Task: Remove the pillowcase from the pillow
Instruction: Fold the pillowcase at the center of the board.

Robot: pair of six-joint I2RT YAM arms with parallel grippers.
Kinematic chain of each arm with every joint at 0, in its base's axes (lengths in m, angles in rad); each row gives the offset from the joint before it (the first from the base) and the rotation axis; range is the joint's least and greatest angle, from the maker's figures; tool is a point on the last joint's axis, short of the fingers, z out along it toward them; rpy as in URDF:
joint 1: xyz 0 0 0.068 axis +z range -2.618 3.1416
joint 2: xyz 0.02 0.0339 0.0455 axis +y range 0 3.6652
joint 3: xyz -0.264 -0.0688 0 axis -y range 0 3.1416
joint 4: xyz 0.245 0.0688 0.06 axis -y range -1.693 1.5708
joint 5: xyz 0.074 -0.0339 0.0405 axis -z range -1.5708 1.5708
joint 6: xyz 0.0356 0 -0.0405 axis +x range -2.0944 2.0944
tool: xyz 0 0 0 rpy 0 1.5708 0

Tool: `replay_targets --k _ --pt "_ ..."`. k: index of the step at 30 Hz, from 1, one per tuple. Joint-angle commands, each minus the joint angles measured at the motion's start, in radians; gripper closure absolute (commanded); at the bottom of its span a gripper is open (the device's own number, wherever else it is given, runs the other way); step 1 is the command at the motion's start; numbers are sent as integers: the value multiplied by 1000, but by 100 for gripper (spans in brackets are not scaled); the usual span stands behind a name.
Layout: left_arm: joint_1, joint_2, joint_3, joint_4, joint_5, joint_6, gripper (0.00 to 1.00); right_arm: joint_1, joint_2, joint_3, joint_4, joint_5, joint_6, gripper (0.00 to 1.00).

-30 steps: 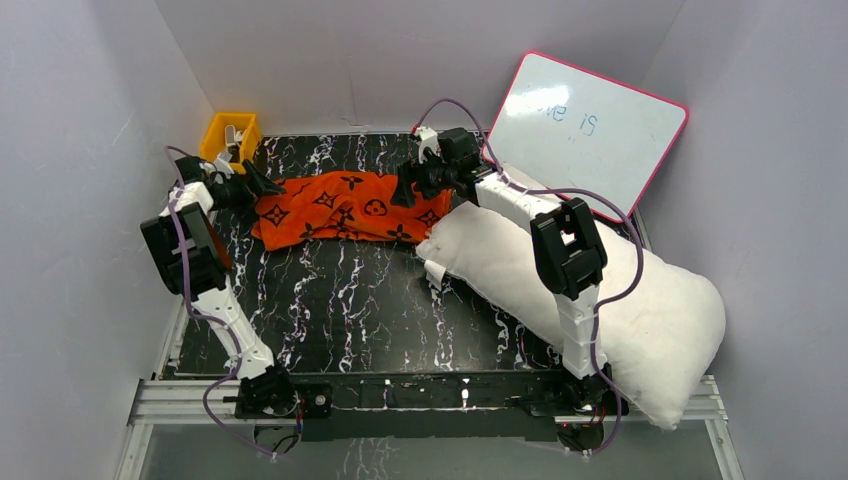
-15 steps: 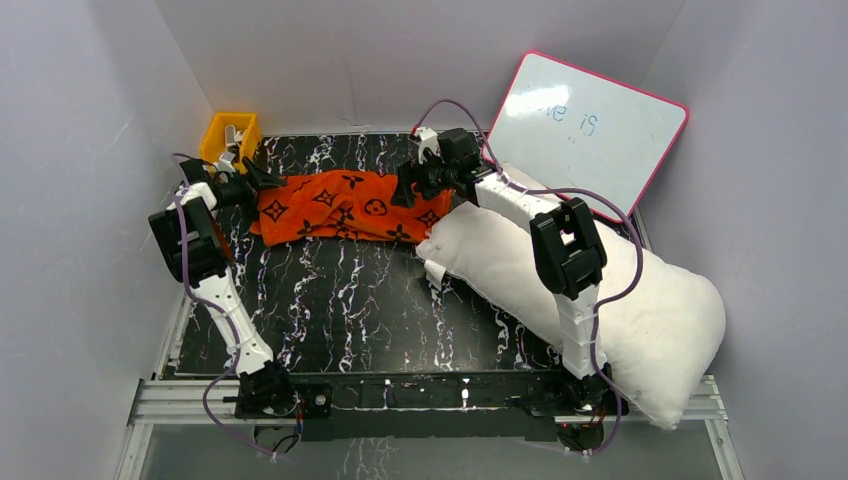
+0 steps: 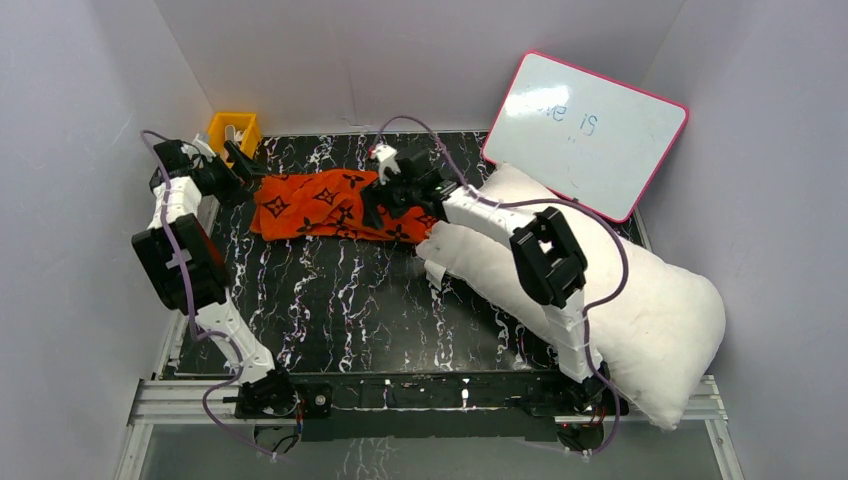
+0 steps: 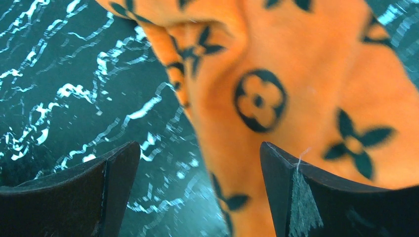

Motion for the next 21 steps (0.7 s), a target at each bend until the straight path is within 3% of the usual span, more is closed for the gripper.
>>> replay_targets --k 1,10,11,15,21 --pt "22 -114 -125 -34 -288 23 2 59 71 134 -39 174 -22 1" --pt "17 -91 -441 312 -161 -142 2 -73 106 109 -92 146 167 1" --pt "-9 -94 -492 374 -139 -154 2 -118 147 151 -116 108 185 1" --pt "-34 -155 -599 375 -130 -153 2 -141 316 378 -249 5 178 1" --pt "-201 -491 -941 388 -149 -233 2 -142 562 770 -388 -68 151 1"
